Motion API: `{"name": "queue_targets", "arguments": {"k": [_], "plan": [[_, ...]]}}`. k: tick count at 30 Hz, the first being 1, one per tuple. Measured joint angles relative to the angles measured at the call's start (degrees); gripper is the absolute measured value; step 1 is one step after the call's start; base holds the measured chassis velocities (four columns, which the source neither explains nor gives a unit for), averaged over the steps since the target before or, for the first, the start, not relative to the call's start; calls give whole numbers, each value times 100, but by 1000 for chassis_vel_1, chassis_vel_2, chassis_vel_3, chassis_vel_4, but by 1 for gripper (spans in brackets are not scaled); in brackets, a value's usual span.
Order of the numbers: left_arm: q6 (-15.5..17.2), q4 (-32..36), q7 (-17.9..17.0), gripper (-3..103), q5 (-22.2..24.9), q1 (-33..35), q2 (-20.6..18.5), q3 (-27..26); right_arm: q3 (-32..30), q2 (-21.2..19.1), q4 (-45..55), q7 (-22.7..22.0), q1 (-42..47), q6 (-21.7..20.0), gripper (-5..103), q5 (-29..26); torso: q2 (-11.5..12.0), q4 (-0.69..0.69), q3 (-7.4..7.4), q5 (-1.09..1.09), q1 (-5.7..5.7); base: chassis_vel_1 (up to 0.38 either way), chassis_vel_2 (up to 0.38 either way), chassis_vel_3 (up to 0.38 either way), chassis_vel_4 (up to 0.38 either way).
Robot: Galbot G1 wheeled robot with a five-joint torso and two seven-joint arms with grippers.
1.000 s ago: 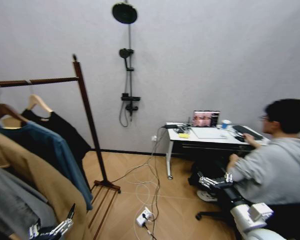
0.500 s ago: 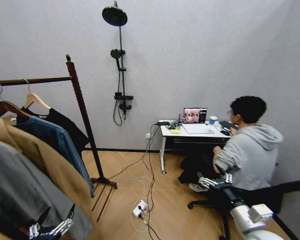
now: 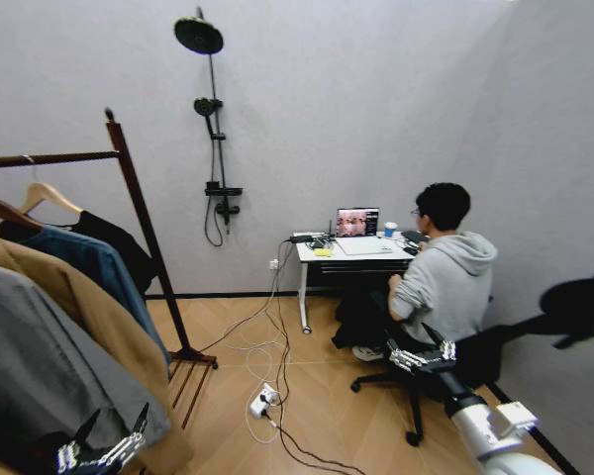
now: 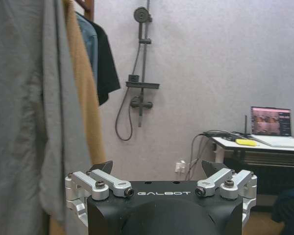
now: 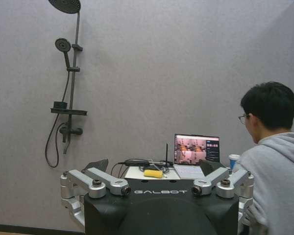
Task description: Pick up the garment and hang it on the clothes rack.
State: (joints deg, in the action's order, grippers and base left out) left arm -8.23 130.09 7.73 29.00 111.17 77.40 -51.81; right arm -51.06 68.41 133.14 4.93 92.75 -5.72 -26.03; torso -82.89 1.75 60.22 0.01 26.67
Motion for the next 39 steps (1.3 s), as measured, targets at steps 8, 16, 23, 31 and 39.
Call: {"name": "queue_targets", "arguments": {"k": [8,16,23,31,39], "plan": [[0,0,1,100,0,0,0,0,1,44,6,0,40,8,100,27,-1,0,-1,-3,-1,77,-140,-126,80],[0,0,0,100,0,0,0,0,13,39,-50,9,11,25,100,29,-1,0,0,-1,-1,95,-87,-92,81],[0,0,0,100,0,0,0,0,98,16,-177,17,-122,27,100,35,-1,-1,0,-1,-1,121,-79,-80,119],[0,0,0,100,0,0,0,0,220,-1,-300,29,-254,24,100,82,-2,0,0,-2,-1,115,-77,-88,106],[0,0,0,100,0,0,0,0,255,-23,-340,62,-306,7,100,93,-1,-1,0,-1,-1,95,-95,-101,95]]}}
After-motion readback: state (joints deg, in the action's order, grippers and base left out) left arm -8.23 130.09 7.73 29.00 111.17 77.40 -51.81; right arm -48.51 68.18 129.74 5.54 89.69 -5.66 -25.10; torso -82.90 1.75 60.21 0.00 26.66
